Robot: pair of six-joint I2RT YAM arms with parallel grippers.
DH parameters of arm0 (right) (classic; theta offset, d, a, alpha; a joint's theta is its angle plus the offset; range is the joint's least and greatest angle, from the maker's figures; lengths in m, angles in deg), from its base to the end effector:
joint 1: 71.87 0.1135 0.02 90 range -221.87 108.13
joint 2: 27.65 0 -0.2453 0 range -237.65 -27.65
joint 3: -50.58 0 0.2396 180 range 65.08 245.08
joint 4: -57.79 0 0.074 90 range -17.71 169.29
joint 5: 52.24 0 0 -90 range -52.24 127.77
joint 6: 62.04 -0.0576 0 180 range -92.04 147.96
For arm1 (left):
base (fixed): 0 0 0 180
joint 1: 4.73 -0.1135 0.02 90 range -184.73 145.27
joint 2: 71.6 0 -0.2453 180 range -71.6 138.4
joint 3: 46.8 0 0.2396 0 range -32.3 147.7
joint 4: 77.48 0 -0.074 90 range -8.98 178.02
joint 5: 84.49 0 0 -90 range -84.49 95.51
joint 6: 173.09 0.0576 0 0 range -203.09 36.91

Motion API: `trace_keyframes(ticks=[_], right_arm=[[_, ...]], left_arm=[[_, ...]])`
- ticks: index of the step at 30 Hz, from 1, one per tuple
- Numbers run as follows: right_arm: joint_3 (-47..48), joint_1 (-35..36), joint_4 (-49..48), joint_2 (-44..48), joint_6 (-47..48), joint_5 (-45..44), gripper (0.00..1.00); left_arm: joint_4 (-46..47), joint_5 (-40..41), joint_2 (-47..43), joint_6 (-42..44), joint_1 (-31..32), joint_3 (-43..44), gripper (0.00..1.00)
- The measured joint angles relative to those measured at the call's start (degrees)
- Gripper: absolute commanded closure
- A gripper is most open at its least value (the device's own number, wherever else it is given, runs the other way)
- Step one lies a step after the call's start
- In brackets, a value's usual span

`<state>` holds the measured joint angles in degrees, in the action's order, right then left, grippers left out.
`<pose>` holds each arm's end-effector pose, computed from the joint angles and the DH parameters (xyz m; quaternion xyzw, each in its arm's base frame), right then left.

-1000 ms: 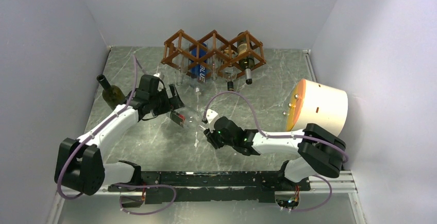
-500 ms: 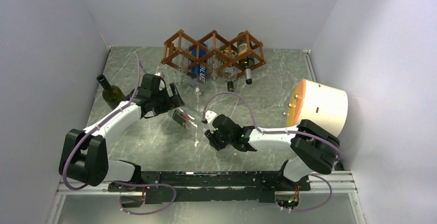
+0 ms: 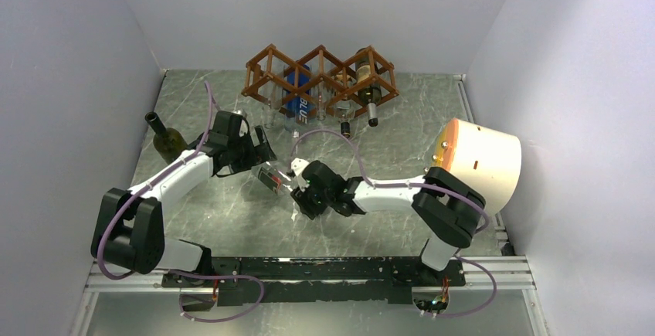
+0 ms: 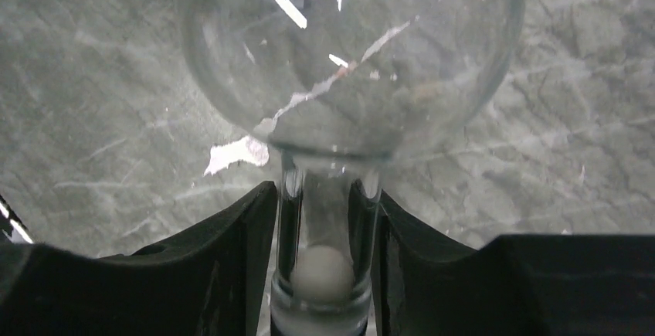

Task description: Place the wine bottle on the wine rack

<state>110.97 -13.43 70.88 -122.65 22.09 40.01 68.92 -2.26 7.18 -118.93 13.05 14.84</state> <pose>0.1693 0.2799 0.1245 -0.4193 0.8329 0.2075 0.2957 0.2682 -0.0942 0.1820 -0.1250 0.9316 -0.2081 0.2704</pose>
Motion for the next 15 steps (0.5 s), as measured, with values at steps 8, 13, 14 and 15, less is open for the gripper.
trace_keyframes(ticks=[8, 13, 14, 15], right_arm=[[7.41, -0.26, 3.61, -5.44, 0.81, 0.68, 0.51], [8.61, -0.31, 5.01, -6.16, 0.90, 0.81, 0.53], [8.87, -0.33, 5.33, -6.32, 0.90, 0.81, 0.53], [9.18, -0.35, 5.64, -6.47, 0.85, 0.81, 0.53]], left_arm=[[-0.02, 0.00, 0.33, 0.02, -0.11, 0.00, 0.05], [0.02, -0.24, 0.52, 0.04, -0.31, 0.00, 0.10], [0.04, -0.24, 0.52, 0.13, -0.35, 0.00, 0.11], [0.11, -0.31, 0.52, 0.17, -0.48, -0.02, 0.13]])
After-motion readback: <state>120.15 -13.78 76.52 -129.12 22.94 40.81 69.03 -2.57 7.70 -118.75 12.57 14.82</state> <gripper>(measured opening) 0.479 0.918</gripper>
